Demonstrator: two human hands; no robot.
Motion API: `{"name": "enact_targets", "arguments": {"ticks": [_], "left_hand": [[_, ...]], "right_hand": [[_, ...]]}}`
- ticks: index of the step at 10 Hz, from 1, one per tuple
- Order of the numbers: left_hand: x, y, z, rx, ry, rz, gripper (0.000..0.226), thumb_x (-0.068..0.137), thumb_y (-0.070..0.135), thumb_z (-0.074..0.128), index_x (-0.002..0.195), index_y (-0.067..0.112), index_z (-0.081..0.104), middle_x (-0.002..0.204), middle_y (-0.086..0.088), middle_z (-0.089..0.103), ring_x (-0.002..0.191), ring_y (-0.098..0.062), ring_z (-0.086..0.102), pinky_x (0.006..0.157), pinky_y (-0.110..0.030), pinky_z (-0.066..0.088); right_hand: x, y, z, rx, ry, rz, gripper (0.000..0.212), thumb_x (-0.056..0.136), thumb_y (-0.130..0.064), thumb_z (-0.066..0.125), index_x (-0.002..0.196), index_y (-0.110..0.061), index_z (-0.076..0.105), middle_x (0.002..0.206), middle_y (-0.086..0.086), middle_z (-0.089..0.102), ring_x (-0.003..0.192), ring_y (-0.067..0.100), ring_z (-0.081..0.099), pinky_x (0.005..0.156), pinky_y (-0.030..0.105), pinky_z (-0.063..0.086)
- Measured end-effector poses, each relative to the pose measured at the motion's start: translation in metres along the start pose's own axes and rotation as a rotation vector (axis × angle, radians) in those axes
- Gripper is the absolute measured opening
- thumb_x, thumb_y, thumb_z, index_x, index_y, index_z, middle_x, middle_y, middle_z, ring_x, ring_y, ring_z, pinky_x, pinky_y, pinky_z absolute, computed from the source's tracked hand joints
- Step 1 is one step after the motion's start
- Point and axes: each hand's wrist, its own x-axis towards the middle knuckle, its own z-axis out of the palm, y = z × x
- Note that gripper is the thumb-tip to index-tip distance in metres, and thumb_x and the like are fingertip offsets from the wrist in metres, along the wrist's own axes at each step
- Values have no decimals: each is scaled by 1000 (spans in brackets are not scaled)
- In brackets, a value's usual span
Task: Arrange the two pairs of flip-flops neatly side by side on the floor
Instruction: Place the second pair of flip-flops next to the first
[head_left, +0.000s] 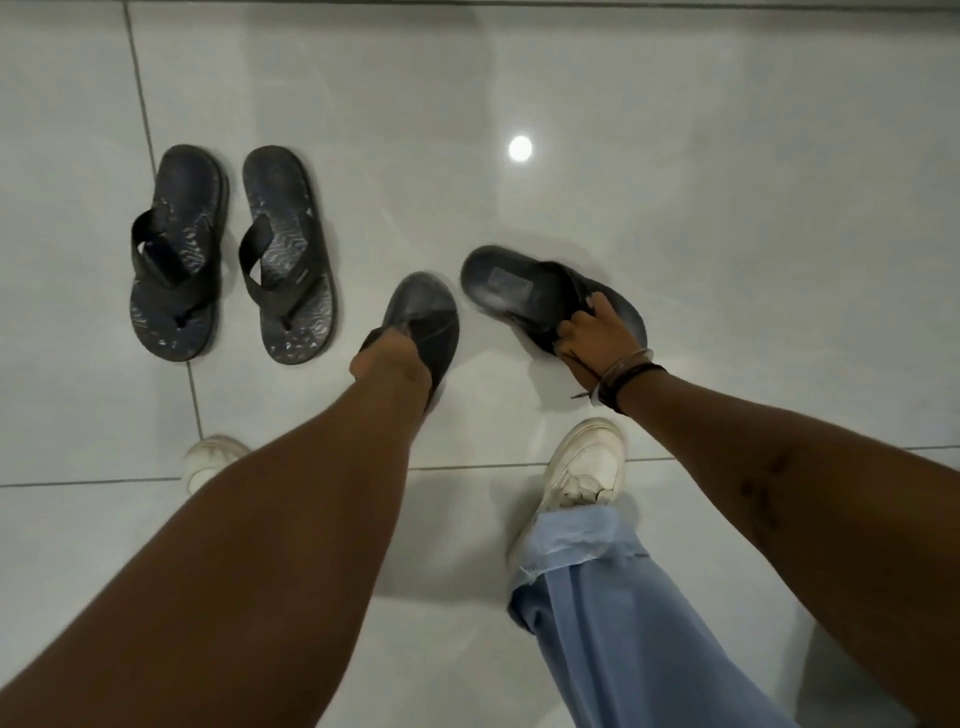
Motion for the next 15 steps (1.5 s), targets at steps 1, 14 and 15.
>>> {"name": "enact_targets", "arguments": {"ticks": [1, 14, 15], "left_hand": [[-18, 13, 15, -191, 62, 48, 39, 102, 24, 48, 138, 10, 50, 141, -11, 52, 128, -25, 51, 57, -8, 48], [103, -155, -141, 17, 427, -114, 52, 73, 64, 49, 93, 18, 63, 106, -12, 68, 110, -34, 56, 106, -53, 21], [103, -146, -146, -74, 457, -112, 42, 77, 56, 48, 89, 19, 65, 93, -7, 70, 99, -31, 61, 103, -50, 25]], "right_hand": [[2, 26, -6, 240, 80, 28, 29, 95, -15, 44, 94, -18, 73, 99, 2, 70, 91, 29, 61, 99, 41, 32], [173, -129, -129, 623, -22, 446, 93, 92, -53, 53, 153, -7, -1, 160, 20, -17, 150, 36, -8, 121, 52, 12], [169, -126, -132, 626, -56, 438, 92, 93, -51, 54, 154, -10, -1, 161, 18, -18, 150, 34, -8, 122, 52, 12]]}}
